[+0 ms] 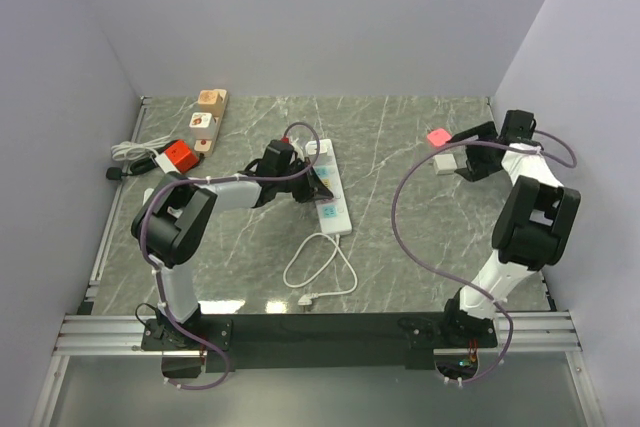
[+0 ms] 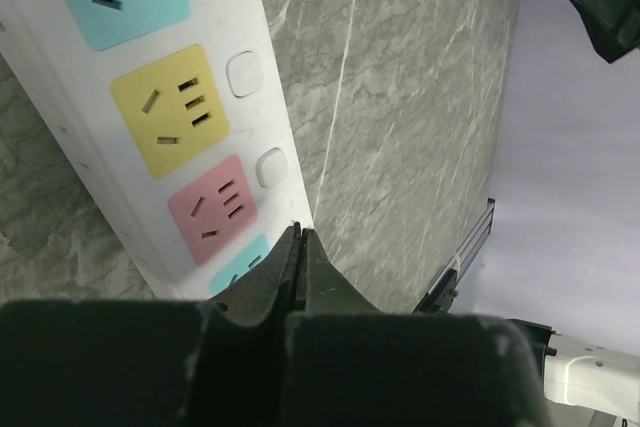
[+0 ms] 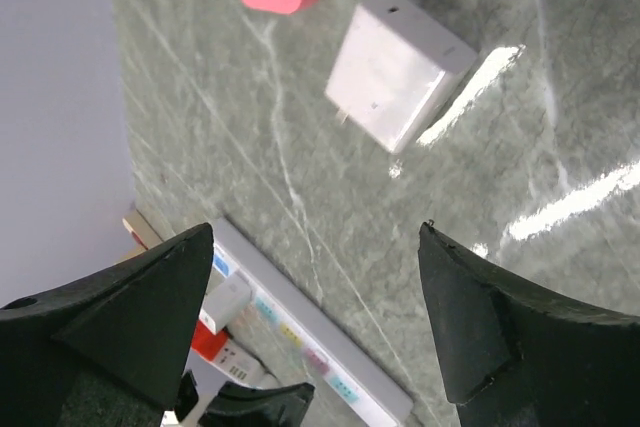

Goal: Pull the plug off the socket

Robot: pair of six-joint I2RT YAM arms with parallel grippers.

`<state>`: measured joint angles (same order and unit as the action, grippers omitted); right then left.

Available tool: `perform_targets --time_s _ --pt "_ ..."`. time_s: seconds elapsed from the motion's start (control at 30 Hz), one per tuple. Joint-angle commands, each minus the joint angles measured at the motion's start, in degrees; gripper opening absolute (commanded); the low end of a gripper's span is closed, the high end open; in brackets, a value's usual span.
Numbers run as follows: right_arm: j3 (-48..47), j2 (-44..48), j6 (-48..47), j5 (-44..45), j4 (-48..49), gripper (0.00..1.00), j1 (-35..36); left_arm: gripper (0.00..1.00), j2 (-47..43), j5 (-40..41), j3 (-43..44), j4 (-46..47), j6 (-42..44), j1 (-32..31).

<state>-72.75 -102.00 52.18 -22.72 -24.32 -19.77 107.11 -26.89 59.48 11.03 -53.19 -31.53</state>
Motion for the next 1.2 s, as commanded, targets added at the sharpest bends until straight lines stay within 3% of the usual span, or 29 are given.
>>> perform_targets --time_s 0.0,0.17,0.3,0.47,0.67,0.93,1.17 --pt "-1.34 4.96 -3.93 1.19 -2.84 0.89 0.08 0.01 -3.31 0.62 0.11 0.31 1.25 -0.11" --pt "1.99 10.93 -9.98 -0.4 -3.19 0.89 5.17 0.01 -3.75 0.44 -0.94 1.89 0.37 -0.02" --pt "4.54 15.94 -13.94 3.11 -4.86 0.89 13.25 0.01 -4.98 0.61 -2.44 2.86 0.02 -0.11" --pt "2.8 17.8 -20.69 8.91 -6.62 0.87 28.27 0.01 -8.14 3.25 -6.56 3.82 -0.25 0.24" --pt "-11.96 8.49 -29.4 17.0 -13.65 0.87 40.84 0.01 -13.5 7.29 -10.96 3.74 -1.3 1.38" --pt "-36.81 -11.0 -37.49 24.29 -22.35 0.89 46.92 0.01 -18.34 11.25 -12.9 2.68 -1.92 2.7" --pt "-48.88 -20.6 -39.52 25.8 -23.67 0.91 50.0 0.01 -19.48 10.11 -16.94 4.44 -2.27 4.37"
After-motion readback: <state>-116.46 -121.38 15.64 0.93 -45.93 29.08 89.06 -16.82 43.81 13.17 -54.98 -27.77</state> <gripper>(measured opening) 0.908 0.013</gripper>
